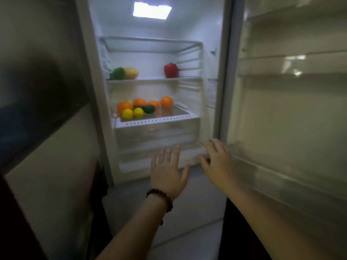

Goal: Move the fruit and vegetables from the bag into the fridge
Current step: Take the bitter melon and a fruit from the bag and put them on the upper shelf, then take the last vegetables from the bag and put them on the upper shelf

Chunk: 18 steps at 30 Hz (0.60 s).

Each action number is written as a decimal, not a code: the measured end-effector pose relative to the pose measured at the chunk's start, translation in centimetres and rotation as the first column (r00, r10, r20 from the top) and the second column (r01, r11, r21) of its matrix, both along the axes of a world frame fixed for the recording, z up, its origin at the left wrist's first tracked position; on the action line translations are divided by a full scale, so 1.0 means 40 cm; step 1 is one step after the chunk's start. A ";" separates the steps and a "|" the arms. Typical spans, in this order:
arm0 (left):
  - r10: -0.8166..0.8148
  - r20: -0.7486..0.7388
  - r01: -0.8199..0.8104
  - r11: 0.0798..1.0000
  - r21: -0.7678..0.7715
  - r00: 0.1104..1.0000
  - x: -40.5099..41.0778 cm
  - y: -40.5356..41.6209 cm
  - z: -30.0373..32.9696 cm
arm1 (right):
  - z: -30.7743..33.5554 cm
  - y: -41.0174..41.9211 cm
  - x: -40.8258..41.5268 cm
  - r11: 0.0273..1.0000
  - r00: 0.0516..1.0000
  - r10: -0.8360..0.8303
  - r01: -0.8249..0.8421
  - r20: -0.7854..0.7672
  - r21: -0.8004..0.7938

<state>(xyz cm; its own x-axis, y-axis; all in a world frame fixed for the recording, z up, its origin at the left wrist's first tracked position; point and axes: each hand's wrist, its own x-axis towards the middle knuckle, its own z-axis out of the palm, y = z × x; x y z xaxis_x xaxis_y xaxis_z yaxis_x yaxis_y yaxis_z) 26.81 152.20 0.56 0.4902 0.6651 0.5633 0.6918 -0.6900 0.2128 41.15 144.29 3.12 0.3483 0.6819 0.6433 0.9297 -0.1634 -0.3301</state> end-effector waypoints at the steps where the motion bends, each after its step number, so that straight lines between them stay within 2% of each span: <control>1: -0.046 -0.020 0.045 0.999 -0.017 0.999 0.013 -0.038 -0.014 | -0.014 -0.050 0.007 0.999 0.999 -0.035 0.034 0.014 0.009; 6: -0.276 -0.079 0.274 0.961 -0.040 0.958 0.110 -0.243 -0.039 | -0.080 -0.322 0.063 0.976 0.973 -0.216 0.218 0.085 -0.012; 10: -0.449 -0.111 0.444 0.893 -0.071 0.887 0.206 -0.449 -0.066 | -0.144 -0.576 0.101 0.912 0.914 -0.405 0.406 0.029 -0.064; 14: -0.623 -0.137 0.614 0.782 -0.107 0.770 0.286 -0.719 -0.106 | -0.190 -0.888 0.090 0.796 0.807 -0.590 0.582 0.001 -0.166; 18: -0.782 -0.149 0.766 0.622 -0.161 0.605 0.322 -1.050 -0.149 | -0.243 -1.224 0.037 0.632 0.644 -0.765 0.748 -0.007 -0.202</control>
